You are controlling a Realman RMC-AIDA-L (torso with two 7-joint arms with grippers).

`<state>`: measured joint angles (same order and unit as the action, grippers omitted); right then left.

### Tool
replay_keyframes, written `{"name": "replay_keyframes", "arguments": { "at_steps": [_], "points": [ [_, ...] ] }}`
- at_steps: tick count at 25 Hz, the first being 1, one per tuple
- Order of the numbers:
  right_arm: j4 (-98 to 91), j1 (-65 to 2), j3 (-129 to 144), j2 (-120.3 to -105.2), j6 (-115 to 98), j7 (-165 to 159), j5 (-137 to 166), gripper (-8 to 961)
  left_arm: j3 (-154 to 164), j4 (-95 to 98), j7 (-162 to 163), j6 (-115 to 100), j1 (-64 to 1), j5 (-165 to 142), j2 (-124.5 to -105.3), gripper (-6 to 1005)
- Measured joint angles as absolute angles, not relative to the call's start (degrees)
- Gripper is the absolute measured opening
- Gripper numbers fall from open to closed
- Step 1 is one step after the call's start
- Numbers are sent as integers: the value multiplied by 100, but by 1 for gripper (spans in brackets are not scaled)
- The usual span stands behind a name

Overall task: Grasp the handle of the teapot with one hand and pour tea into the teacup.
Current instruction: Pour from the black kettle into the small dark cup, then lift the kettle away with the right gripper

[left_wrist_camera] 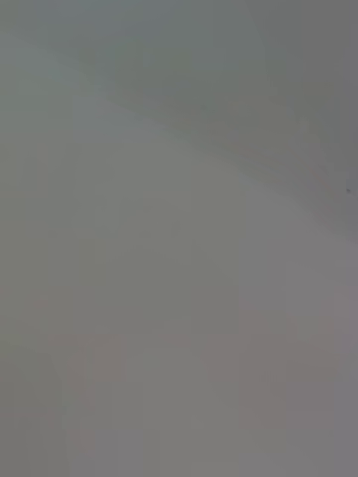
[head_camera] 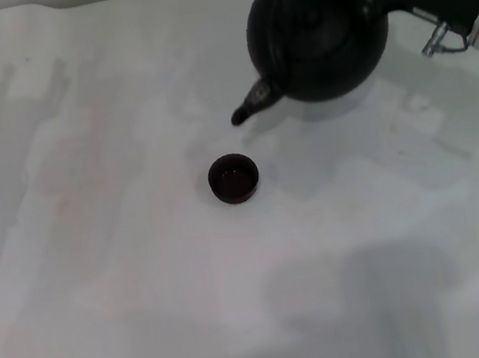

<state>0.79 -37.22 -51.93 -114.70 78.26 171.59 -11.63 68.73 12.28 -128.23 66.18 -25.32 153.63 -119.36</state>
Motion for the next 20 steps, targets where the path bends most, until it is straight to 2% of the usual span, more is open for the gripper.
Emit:
{"name": "replay_keyframes", "arguments": {
  "at_steps": [20],
  "points": [
    [-250,-4109,-4653,-11487,7797,17191,-1271,118,6882,1115,-12810,6609,-2532,15330,-11944,862]
  ]
}}
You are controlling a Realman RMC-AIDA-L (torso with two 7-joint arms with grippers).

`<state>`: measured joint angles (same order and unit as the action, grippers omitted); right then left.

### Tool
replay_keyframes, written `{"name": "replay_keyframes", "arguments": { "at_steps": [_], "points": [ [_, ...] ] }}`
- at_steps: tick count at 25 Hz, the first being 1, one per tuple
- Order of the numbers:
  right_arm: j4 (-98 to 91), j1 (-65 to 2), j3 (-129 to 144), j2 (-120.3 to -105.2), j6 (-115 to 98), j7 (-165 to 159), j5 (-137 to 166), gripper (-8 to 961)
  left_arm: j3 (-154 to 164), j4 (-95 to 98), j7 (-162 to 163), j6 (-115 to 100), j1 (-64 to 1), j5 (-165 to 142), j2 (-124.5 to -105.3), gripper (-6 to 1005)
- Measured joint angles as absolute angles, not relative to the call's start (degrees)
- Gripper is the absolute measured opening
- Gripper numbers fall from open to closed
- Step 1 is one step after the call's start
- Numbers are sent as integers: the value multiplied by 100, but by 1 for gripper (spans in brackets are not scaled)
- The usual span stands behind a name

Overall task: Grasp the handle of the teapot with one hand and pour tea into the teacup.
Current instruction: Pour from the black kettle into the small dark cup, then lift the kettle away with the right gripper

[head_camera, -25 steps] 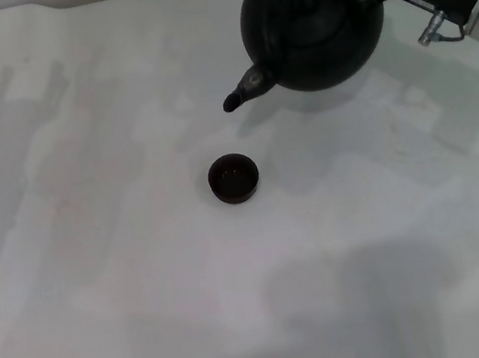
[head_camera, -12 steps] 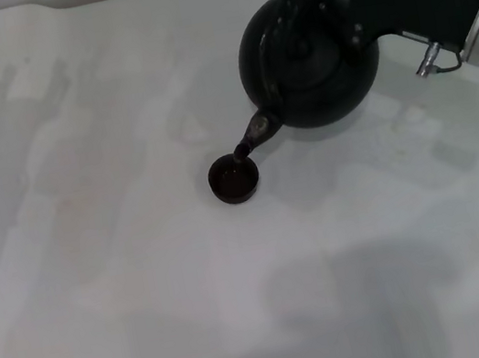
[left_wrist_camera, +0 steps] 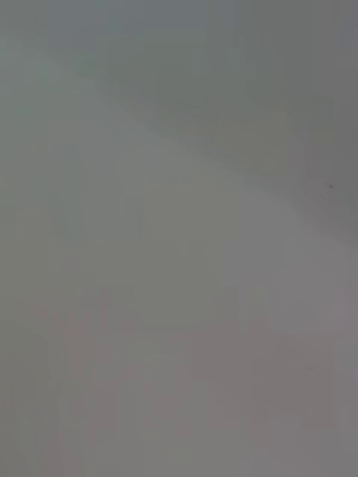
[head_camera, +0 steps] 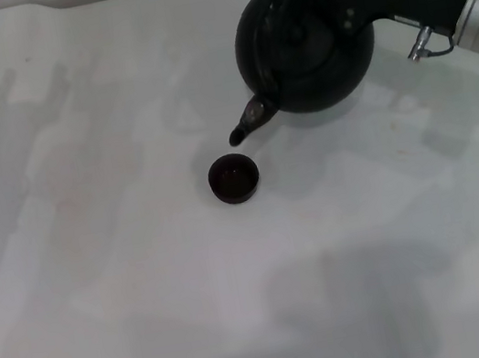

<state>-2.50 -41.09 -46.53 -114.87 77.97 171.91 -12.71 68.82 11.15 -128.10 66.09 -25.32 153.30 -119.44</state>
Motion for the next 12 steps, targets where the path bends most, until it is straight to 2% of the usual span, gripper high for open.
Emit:
{"name": "replay_keyframes", "arguments": {
  "at_steps": [5,12],
  "points": [
    [-269,-4114,-4647,-11522,7750,17191,-1709,117,6882,1099,-12820,6609,-2558,15355,-11945,861],
    [-314,-4078,-4539,-11498,7825,17188,-1746,117,6867,1098,-12831,6610,-2571,15360,-11944,861]
  ]
}}
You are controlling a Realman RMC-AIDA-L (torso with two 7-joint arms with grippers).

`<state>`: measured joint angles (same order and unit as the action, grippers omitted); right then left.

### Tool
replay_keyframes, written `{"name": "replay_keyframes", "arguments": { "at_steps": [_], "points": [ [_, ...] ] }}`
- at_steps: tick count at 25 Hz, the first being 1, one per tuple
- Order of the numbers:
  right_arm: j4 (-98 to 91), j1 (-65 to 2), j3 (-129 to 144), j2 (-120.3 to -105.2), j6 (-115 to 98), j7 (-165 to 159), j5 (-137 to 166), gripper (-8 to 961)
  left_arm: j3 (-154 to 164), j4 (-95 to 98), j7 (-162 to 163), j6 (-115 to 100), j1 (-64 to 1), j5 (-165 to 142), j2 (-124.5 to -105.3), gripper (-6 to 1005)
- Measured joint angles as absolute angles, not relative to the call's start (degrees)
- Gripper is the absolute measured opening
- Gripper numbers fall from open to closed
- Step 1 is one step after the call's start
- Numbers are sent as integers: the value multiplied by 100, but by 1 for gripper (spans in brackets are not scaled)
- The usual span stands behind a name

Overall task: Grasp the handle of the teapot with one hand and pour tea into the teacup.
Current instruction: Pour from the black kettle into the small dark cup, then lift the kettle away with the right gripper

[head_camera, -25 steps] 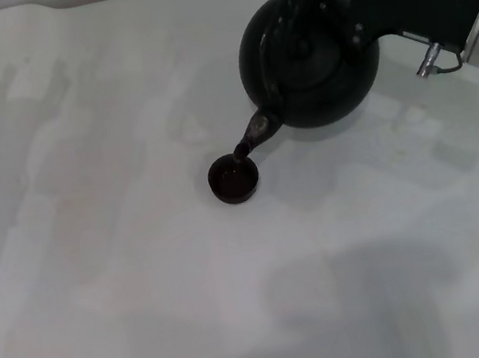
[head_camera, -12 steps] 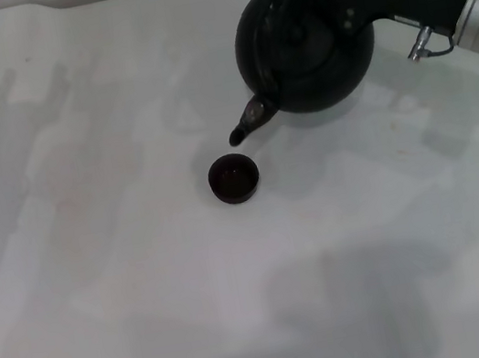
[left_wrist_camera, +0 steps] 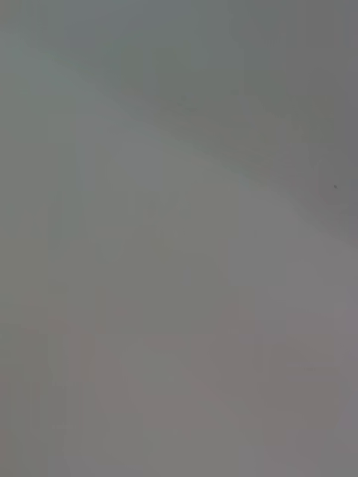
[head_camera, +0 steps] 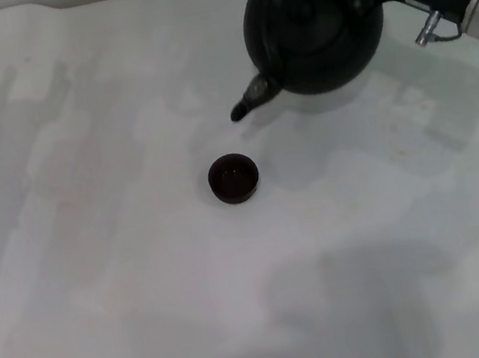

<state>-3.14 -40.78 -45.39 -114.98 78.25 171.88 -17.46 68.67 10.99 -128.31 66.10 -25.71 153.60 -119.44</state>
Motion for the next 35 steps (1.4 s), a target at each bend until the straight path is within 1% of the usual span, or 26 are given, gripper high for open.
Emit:
{"name": "replay_keyframes", "arguments": {
  "at_steps": [10,24,35],
  "points": [
    [-732,-4104,-3891,-11501,8198,17185,-1894,117,6880,1098,-12831,6490,-2603,15364,-11940,861],
    [-958,-4034,-1404,-11592,8339,17182,-4379,118,6882,1098,-12808,6468,-2580,15363,-11938,861],
    [-941,-4050,-1088,-11619,8336,17182,-4550,117,6882,1098,-12806,6468,-2606,15363,-11944,860]
  ]
}}
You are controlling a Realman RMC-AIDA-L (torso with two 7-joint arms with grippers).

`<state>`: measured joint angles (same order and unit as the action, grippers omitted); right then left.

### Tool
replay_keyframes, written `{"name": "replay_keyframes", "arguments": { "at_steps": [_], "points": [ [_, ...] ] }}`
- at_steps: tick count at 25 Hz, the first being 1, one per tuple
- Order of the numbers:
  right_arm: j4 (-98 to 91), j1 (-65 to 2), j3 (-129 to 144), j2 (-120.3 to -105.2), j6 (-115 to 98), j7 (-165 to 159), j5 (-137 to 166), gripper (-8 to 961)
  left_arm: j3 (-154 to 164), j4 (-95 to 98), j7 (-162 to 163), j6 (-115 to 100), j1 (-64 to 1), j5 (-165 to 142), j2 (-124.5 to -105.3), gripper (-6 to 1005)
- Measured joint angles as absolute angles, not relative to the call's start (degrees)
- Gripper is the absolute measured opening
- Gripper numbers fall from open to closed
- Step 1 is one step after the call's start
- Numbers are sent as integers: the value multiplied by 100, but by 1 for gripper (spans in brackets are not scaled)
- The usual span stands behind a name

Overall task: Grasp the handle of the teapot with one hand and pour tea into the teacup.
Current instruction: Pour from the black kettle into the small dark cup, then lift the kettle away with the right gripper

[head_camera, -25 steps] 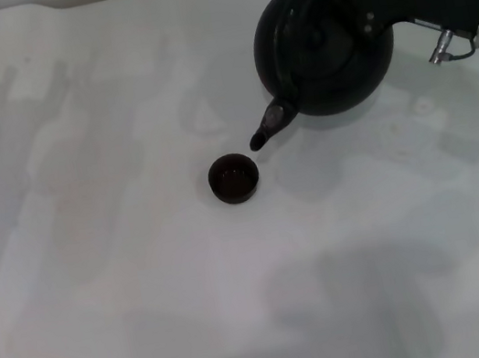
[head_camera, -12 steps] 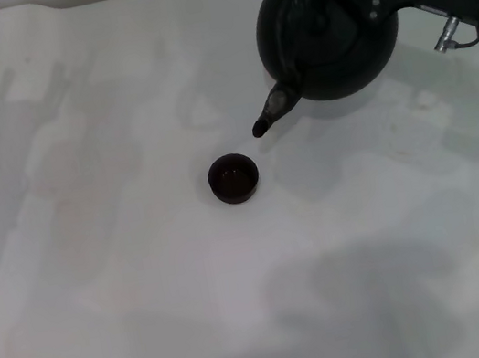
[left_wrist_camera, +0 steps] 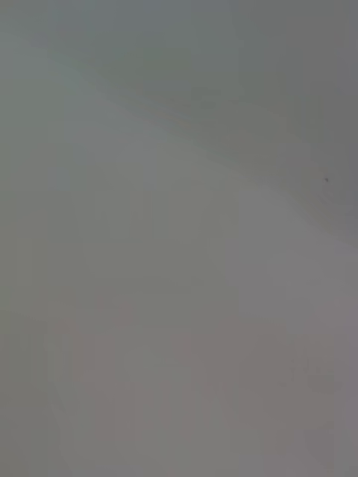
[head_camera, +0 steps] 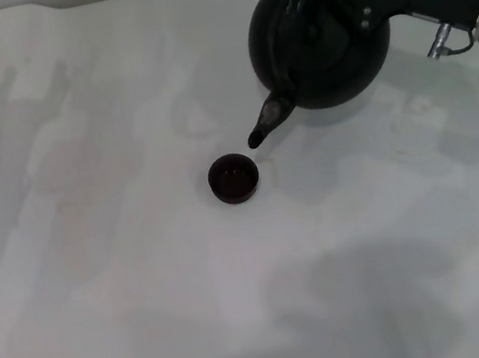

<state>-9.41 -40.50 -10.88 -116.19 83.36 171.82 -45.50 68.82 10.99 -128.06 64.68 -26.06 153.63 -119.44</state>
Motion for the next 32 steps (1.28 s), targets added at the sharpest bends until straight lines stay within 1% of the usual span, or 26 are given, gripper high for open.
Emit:
{"name": "replay_keyframes", "arguments": {
  "at_steps": [32],
  "points": [
    [-820,-4315,-665,-11619,8099,17191,-4626,112,6846,1099,-12831,6319,-2628,15366,-11944,861]
  ]
}}
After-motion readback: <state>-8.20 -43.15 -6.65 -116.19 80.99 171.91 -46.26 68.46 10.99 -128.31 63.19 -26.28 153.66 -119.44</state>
